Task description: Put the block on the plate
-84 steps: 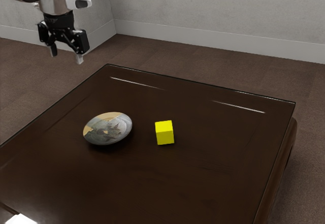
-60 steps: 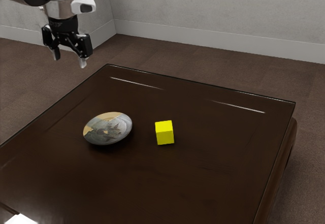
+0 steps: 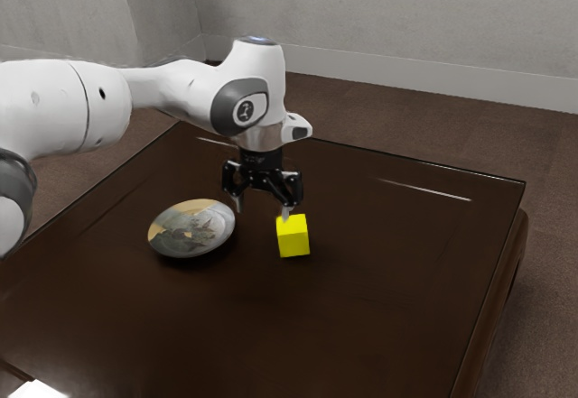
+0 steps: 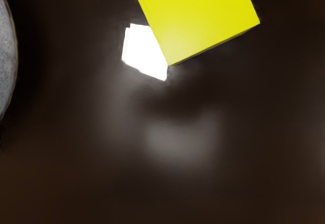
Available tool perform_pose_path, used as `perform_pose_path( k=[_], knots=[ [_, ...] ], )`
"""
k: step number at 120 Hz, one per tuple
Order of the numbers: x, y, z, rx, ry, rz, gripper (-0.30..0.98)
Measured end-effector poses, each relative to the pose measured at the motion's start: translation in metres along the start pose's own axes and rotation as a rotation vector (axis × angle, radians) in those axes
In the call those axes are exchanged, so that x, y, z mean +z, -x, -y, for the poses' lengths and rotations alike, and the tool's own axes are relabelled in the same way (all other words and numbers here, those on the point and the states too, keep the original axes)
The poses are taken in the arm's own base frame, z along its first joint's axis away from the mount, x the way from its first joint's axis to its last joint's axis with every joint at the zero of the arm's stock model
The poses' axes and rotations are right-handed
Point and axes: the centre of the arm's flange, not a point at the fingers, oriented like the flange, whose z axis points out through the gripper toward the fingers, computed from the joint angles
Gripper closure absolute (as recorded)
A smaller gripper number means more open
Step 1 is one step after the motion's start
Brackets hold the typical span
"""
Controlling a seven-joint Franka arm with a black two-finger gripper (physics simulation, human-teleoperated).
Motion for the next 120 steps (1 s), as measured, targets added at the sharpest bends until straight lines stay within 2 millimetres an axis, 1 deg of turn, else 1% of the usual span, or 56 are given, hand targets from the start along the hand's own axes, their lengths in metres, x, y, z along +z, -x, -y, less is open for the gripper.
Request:
perform_pose_path(
  k=[12,27,40,45,50,70,87,104,120],
  knots=[
    [0.025,-0.012,-0.012,-0.107,0.033,0.002,0.00],
    [0.038,-0.036,-0.022,-0.235,0.067,-0.025,0.00],
    [0.056,-0.048,-0.017,-0.324,0.073,-0.029,0.00],
    [0.061,-0.055,-0.009,-0.356,0.075,-0.032,0.00],
    [0.064,-0.062,-0.006,-0.379,0.078,-0.040,0.00],
    [0.066,-0.083,-0.008,-0.426,0.096,-0.079,0.00],
    [0.082,-0.100,-0.007,-0.448,0.097,-0.088,0.00],
    [0.103,-0.109,-0.004,-0.462,0.091,-0.081,0.00],
    [0.121,-0.106,-0.003,-0.473,0.090,-0.052,0.00]
  ],
)
